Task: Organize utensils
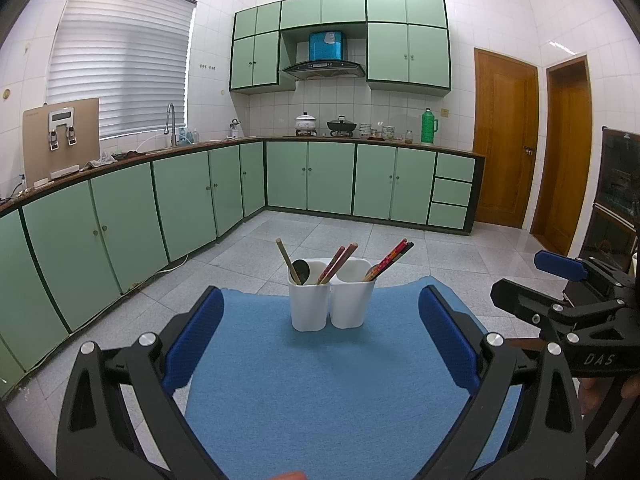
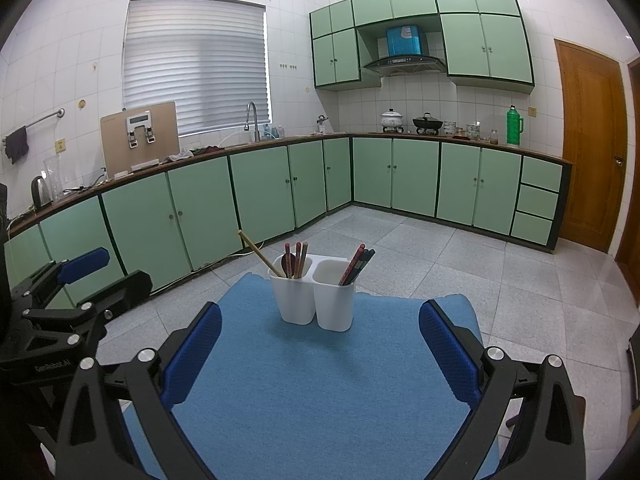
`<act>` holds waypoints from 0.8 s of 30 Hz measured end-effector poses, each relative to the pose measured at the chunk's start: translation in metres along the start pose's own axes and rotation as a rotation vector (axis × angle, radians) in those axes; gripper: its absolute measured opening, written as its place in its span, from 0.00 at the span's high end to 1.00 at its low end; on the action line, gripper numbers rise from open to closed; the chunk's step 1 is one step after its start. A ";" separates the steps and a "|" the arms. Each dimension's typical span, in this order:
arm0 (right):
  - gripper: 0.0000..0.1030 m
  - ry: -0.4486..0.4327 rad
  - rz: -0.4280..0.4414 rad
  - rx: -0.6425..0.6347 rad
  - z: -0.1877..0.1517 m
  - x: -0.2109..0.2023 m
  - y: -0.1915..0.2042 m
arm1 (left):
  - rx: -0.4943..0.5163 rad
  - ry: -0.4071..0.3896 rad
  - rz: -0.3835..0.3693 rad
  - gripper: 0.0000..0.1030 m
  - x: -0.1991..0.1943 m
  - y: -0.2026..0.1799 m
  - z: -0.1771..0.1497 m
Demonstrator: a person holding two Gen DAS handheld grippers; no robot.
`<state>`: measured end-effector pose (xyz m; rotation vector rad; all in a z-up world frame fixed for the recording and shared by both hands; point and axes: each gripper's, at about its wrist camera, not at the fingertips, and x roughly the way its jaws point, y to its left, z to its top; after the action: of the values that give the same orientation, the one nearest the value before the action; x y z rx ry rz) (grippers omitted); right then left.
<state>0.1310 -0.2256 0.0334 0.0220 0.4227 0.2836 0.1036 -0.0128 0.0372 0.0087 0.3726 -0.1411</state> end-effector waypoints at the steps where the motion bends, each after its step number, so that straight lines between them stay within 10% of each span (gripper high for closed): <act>1: 0.06 0.000 -0.001 0.000 0.000 0.000 0.000 | 0.000 0.000 0.000 0.08 0.000 0.000 0.000; 24: 0.06 0.007 0.000 -0.005 0.000 0.004 0.000 | -0.009 -0.002 -0.002 0.08 -0.001 0.003 -0.001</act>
<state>0.1346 -0.2248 0.0319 0.0159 0.4293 0.2848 0.1027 -0.0097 0.0361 -0.0004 0.3708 -0.1418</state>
